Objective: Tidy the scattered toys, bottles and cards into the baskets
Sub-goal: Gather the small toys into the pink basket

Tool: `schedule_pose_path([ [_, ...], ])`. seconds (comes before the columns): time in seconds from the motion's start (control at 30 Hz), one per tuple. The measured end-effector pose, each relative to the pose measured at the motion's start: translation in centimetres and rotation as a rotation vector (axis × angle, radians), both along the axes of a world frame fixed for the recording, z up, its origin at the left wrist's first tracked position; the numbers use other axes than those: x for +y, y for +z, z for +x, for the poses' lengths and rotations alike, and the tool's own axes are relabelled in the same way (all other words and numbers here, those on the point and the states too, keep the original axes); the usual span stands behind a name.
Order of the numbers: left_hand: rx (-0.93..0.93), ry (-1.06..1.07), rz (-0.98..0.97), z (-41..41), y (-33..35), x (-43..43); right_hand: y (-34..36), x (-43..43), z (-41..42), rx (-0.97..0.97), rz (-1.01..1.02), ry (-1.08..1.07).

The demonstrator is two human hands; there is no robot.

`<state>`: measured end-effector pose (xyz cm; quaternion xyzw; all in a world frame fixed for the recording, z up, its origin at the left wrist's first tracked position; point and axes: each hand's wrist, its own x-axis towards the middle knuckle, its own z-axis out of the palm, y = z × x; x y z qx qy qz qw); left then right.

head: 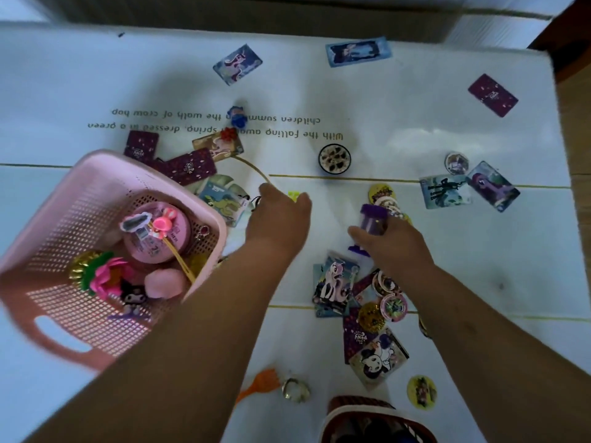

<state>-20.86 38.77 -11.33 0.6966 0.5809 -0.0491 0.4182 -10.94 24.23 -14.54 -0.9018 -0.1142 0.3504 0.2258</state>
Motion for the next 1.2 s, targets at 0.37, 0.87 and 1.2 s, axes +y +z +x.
schedule_pose_path([
  [0.37,0.033,0.444,0.308,-15.4,4.4,3.5,8.3,11.0,-11.2,0.585,0.466,0.099],
  [0.87,-0.034,0.168,0.421,-17.8,3.1,2.7,-0.5,12.7,0.4,-0.348,-0.133,0.417],
  [1.2,-0.036,0.202,0.392,-19.0,2.5,4.7,2.3,13.9,-6.8,-0.207,0.329,0.320],
])
